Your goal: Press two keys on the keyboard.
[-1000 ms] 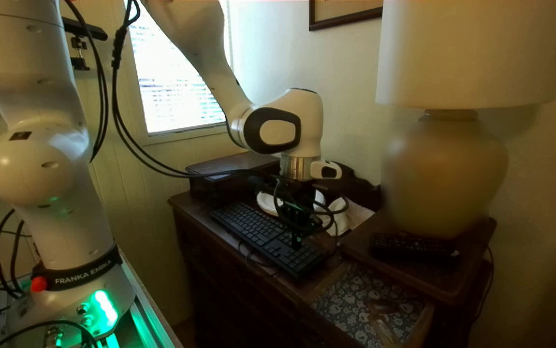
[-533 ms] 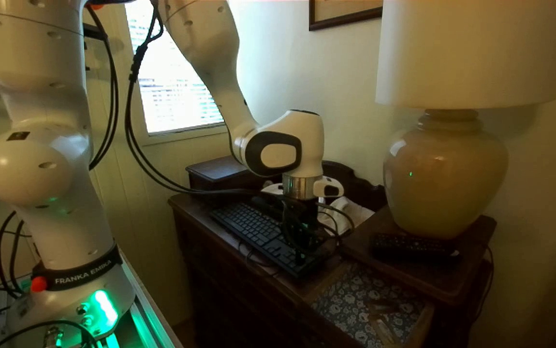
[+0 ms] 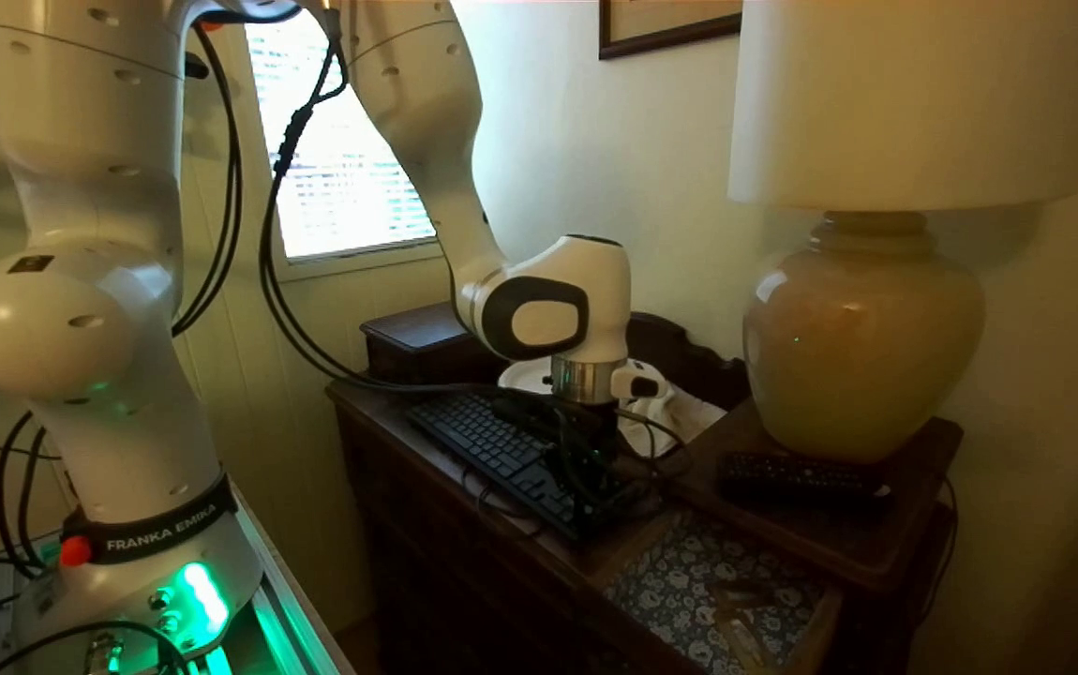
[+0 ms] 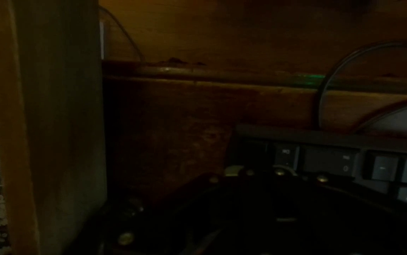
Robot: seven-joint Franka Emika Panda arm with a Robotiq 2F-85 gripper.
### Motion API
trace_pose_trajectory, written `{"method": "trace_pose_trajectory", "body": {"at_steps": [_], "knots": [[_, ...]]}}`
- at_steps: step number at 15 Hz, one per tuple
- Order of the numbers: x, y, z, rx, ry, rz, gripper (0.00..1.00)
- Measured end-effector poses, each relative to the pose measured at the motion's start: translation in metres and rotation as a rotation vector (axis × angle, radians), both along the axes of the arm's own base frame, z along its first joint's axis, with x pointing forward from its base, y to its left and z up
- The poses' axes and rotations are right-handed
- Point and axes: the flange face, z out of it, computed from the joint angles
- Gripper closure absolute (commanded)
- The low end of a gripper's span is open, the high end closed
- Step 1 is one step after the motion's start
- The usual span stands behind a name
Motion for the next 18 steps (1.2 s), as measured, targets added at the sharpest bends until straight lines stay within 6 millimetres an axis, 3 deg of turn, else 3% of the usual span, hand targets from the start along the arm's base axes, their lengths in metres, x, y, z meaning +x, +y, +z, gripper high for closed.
{"method": "trace_pose_trajectory", "body": {"at_steps": [7, 10, 13, 14, 15, 18], "knots": [[0.004, -0.003, 0.005, -0.002, -0.012, 0.006, 1.0], [0.006, -0.003, 0.022, -0.004, -0.025, -0.011, 1.0], [0.006, -0.001, 0.054, 0.0, -0.036, -0.025, 1.0], [0.006, 0.002, 0.067, 0.004, -0.038, -0.024, 0.74], [0.005, 0.006, 0.079, 0.009, -0.036, -0.021, 0.73], [0.005, 0.027, 0.124, 0.03, -0.029, 0.0, 0.54]]}}
